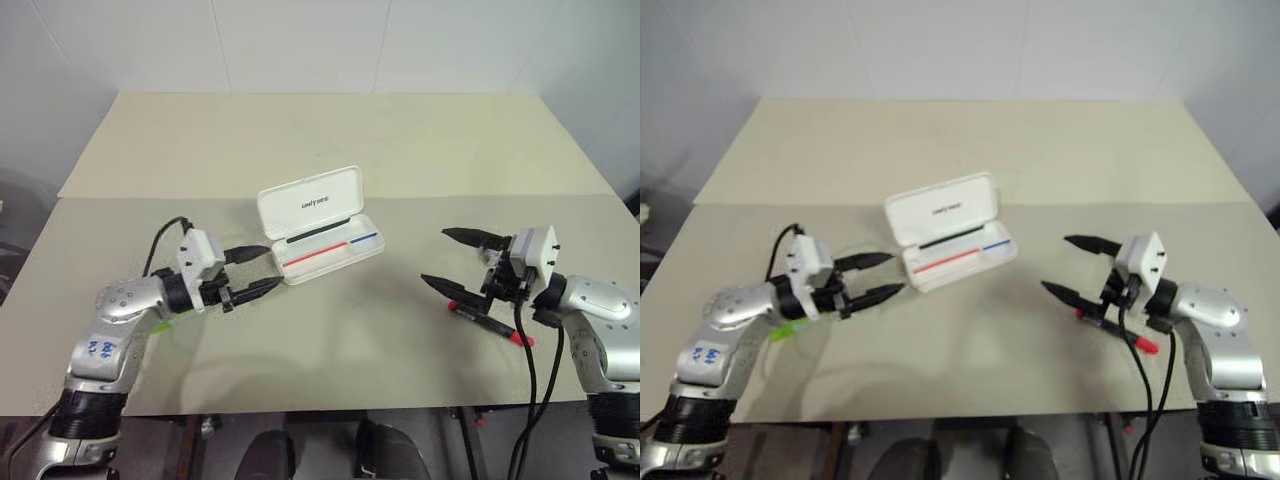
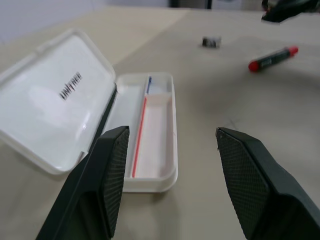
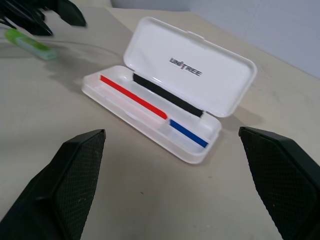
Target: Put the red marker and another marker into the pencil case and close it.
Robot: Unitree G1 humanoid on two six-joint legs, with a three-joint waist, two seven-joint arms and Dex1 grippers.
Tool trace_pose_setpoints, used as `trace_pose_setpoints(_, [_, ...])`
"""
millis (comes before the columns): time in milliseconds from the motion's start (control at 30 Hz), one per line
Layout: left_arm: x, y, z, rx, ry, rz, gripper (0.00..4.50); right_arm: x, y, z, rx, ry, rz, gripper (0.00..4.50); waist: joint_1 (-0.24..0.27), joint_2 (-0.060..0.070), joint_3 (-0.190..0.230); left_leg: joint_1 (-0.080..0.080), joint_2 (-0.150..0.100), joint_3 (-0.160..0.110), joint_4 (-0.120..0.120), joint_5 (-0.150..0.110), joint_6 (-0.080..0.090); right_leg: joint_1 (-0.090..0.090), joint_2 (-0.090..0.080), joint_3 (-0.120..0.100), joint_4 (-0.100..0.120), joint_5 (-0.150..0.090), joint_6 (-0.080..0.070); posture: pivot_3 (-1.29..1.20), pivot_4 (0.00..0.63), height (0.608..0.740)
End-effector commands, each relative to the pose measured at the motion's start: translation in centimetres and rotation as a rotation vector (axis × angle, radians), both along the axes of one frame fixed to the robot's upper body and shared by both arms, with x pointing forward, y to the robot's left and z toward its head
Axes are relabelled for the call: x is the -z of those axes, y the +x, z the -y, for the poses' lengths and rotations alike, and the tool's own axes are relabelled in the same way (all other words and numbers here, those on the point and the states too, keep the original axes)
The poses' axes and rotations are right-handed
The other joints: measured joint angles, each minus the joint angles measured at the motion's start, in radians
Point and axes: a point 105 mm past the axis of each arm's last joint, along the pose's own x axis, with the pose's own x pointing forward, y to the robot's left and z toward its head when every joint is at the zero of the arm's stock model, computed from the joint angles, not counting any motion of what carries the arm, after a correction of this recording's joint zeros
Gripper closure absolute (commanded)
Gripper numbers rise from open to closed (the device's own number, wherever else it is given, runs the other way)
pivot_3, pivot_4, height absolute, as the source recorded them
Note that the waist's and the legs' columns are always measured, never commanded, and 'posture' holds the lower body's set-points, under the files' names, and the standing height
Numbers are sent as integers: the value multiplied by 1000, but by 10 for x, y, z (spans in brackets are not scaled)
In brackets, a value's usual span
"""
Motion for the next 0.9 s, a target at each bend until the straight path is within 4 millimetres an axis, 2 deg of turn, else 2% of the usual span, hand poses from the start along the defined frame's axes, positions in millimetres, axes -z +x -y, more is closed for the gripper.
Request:
trace_pose_setpoints(33, [2,10,11,20,74,27,1599,-13,-6,-3,-22,8,33,0,-1,0,0,0,0,0,0,0,0,0,0,0,0,0,0,0,150,740])
trace_pose_setpoints(133, [6,19,23,37,113,7,1599,-17,-9,-8,-41,-3,38,0,-2,0,0,0,0,0,0,0,0,0,0,0,0,0,0,0,150,740])
trace_pose_setpoints(300, [12,24,34,72,146,-16,1599,-22,-13,-14,-51,-1,49,0,-2,0,0,0,0,0,0,0,0,0,1,0,0,0,0,0,150,740])
trace_pose_setpoints(533, [23,23,49,141,214,-80,1599,-22,-33,-20,-167,-62,-31,0,2,0,0,-1,0,0,0,0,0,0,1,0,0,0,0,0,150,740])
trace_pose_setpoints(667, [28,26,50,137,254,-112,1599,-20,-43,-13,-221,-112,-76,0,0,-1,0,-1,0,0,0,0,0,0,1,0,-1,0,0,0,150,740])
trace_pose_setpoints(800, [32,29,49,117,304,-138,1599,-18,-41,2,-193,-153,-86,0,0,-1,0,0,0,0,0,0,0,0,1,0,-1,0,0,0,150,740])
trace_pose_setpoints(900, [33,33,48,91,316,-143,1599,-22,-38,6,-174,-155,-67,0,0,-2,0,0,0,0,1,0,0,0,1,0,-1,0,0,0,150,740])
